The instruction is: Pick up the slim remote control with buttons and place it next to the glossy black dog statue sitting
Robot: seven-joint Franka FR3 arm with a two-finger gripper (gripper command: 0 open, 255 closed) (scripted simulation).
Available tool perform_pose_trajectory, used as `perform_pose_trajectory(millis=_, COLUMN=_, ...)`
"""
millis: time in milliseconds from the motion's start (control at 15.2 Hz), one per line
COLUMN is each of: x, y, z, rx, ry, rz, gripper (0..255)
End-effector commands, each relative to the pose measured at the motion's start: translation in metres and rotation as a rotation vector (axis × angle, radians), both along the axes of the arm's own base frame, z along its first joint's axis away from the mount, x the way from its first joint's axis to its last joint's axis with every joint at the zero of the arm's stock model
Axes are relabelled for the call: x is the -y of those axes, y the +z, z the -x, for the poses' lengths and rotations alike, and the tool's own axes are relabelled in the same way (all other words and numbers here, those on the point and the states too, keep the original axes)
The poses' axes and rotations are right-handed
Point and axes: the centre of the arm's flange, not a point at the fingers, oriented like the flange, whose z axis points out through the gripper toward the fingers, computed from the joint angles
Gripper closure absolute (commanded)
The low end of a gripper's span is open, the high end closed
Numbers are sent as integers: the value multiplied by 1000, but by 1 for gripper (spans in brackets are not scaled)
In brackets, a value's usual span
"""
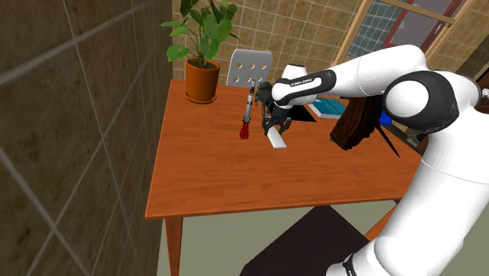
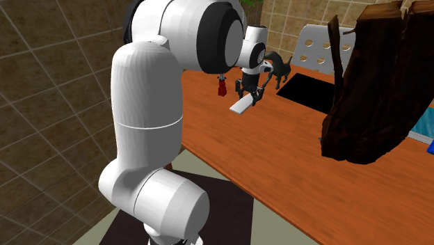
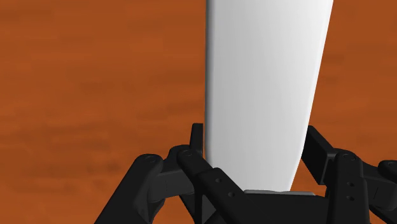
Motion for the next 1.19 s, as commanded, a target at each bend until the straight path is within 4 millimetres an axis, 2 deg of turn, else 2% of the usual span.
perform_pose_trajectory(millis=0, x=0, y=0, z=0, rx=0, ry=0, rz=0, gripper=0)
perform_pose_trajectory(millis=330, x=0, y=0, z=0, rx=0, ry=0, rz=0, gripper=0)
perform_pose_trajectory(millis=594, x=0, y=50, z=-1, rx=0, ry=0, rz=0, gripper=0)
perform_pose_trajectory(millis=1122, x=0, y=50, z=-1, rx=0, ry=0, rz=0, gripper=0)
